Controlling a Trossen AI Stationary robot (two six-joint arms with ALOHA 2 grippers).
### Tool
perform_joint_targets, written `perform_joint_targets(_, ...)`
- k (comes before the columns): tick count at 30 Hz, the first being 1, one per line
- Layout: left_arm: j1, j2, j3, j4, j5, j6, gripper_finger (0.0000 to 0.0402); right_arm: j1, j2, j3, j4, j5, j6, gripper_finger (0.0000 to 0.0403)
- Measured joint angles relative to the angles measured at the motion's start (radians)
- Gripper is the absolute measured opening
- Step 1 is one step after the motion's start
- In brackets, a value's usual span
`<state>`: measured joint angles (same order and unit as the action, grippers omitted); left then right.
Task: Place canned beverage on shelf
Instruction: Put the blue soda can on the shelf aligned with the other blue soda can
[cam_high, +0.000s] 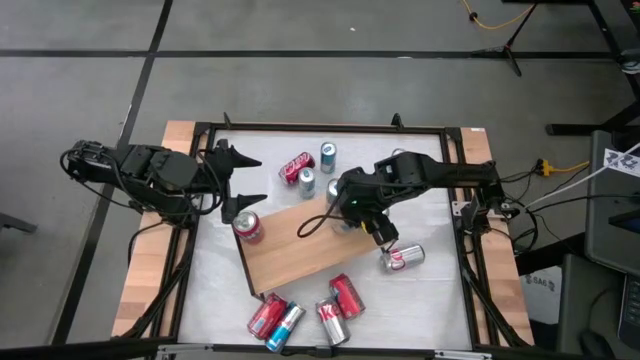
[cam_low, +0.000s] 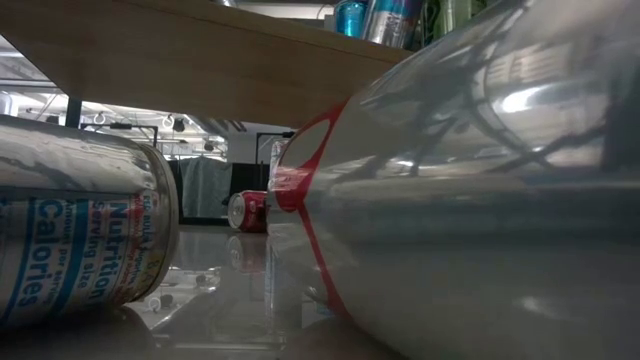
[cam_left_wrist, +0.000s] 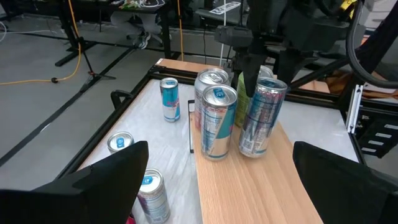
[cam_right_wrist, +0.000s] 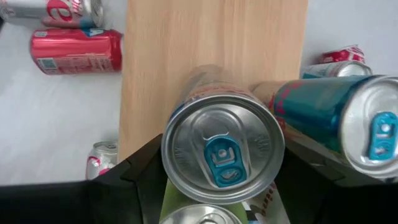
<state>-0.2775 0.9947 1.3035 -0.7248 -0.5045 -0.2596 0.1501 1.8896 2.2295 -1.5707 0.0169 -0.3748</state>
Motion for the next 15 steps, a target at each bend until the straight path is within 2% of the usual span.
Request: perform_joint_targets(15, 0.000, 0.000, 0.000, 0.000, 0.000, 0.000, 0.0395, 0.000, 0.000, 0.000, 0.000, 0.025, 0.000, 0.0237)
